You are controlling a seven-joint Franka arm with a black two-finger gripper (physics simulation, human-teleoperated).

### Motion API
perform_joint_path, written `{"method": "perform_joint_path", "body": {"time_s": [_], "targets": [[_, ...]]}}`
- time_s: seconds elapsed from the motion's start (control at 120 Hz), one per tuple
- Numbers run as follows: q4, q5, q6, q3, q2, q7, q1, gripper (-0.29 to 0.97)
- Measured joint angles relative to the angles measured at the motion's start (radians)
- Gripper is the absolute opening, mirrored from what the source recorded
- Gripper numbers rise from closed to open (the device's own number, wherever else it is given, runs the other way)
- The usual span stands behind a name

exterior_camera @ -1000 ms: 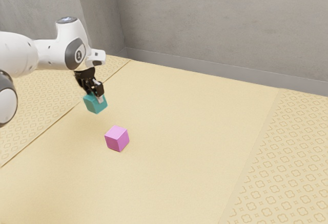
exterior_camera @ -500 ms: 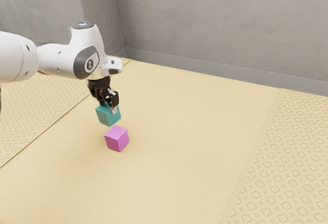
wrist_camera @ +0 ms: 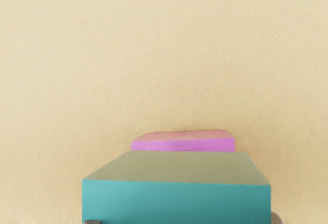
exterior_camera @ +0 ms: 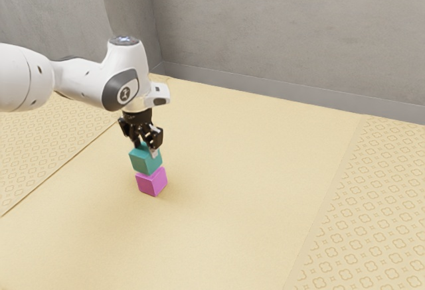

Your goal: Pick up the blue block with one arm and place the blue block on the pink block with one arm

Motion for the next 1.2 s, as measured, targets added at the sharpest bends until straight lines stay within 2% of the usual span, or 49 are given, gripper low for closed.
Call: {"method": "perform_joint_path", "body": {"time_s": [0.267,0.433,0.65,0.742,0.925,1.2], "targets": [[-0.011,0.005,-0.004,-0.001,0.001,-0.072,0.001,0.13],[-0.011,-0.005,-0.006,-0.002,0.003,-0.087,0.006,0.41],[-0.008,-0.016,-0.008,-0.003,0.003,-0.088,0.003,0.58],[-0.006,-0.016,-0.010,-0.001,-0.013,-0.088,0.003,0.61],[-0.010,-0.003,-0.059,-0.013,-0.127,-0.084,0.016,0.65],[-0.010,-0.008,-0.138,-0.046,-0.136,-0.069,0.035,0.67]]}}
